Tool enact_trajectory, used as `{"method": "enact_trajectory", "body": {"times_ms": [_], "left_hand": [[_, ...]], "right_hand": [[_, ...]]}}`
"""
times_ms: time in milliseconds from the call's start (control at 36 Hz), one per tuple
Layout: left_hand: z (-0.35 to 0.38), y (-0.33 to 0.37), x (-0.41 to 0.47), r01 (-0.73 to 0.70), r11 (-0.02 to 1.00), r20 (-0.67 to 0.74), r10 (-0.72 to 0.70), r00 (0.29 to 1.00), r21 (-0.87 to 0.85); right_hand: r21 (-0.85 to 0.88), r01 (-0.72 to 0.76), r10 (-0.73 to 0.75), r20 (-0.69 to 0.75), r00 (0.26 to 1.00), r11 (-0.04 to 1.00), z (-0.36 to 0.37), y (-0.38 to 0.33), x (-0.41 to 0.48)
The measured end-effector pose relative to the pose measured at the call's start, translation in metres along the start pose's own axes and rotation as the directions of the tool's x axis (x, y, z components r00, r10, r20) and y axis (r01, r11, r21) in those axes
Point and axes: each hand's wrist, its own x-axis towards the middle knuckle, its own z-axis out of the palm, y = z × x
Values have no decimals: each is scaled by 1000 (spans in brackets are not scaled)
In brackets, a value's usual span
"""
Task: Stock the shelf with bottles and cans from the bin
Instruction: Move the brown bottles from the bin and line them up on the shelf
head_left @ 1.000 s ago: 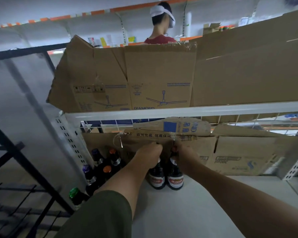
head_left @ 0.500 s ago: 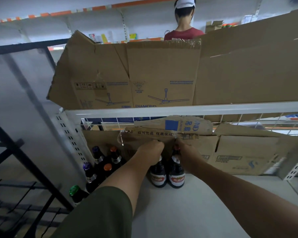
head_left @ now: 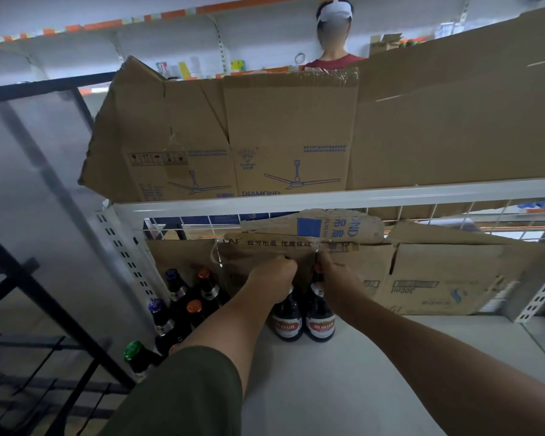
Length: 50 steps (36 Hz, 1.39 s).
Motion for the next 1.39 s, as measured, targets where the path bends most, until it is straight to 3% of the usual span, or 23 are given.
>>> {"method": "enact_trajectory", "body": {"times_ms": [667,1389], "left_hand": [[-18,-2,5,-44,995,103,35,994,87],[0,-14,4,-78,997,-29,78,997,9]], "right_hand": [[-36,9,-7,53,999,999,-16,-9,-5],[-22,5,-4,51,999,1000,4,6,8]]}}
